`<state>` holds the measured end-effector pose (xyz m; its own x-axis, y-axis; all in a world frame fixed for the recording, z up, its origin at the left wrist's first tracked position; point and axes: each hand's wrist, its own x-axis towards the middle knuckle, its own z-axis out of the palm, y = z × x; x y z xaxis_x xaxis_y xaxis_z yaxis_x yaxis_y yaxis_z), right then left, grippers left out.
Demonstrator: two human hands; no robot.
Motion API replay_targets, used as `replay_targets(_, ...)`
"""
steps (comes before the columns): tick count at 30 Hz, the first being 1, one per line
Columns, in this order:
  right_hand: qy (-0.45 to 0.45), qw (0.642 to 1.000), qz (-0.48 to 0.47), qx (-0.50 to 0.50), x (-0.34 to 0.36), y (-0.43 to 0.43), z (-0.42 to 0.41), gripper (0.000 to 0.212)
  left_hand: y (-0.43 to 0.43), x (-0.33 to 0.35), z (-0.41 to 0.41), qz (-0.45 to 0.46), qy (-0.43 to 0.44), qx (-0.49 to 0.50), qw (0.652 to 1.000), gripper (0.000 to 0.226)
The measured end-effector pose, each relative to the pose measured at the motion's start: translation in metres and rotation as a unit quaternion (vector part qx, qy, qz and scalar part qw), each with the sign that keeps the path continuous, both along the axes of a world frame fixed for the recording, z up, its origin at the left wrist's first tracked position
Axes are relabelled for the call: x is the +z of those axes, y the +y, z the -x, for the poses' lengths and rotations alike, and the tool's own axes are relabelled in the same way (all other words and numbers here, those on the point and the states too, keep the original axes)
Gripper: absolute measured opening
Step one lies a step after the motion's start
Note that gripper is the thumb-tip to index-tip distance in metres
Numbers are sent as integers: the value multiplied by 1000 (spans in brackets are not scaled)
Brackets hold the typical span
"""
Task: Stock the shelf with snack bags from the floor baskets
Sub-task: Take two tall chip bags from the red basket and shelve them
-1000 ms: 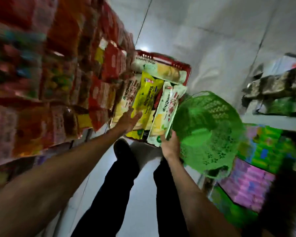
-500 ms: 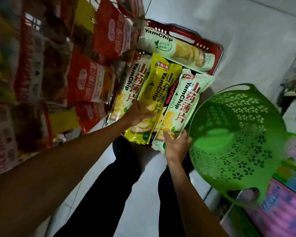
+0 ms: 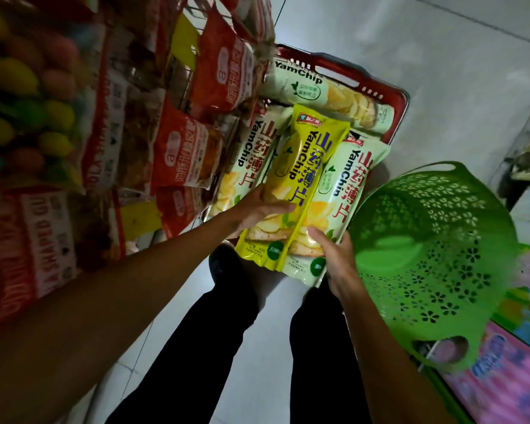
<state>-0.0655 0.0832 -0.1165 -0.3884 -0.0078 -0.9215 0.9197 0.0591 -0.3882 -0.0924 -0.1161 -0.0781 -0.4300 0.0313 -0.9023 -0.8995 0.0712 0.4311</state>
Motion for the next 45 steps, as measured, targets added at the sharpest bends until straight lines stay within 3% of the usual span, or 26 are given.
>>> replay_targets(3,31,999,8,-17,39,10,5,53,5,33,-4,-9,27,26,999,43)
replay_targets(5,58,998,15,-25,77,20,9,52,12,64,-6,-12,43,45,998,50)
replay_targets(7,93,995,28,-16,129,32,18,65,22,108,-3,-13,65,63,996,70)
replay_targets(11,177,984,24,13,261,53,50,78,45,241,21,2,130,81,988,94)
replay_targets(14,247,967,21,51,360,65,71,87,54,336,32,0,214,94,972,77)
replay_targets(22,461,875,123,86,668,81,91,56,70,657,8,69,444,169,877,67)
replay_targets(28,568,783,194,166,844,43,72,72,51,833,-54,85,560,240,789,64)
replay_targets(34,608,692,309,236,948,-34,-15,56,11,948,-198,224,619,316,683,65)
replay_targets(37,617,636,353,302,981,-83,-90,80,-3,980,-299,297,621,364,627,65)
replay_targets(42,536,568,500,374,1006,-147,-253,77,-6,1005,-493,405,585,430,556,61)
replay_targets(45,484,547,546,409,1018,-174,-357,73,-3,1015,-602,454,557,465,517,58)
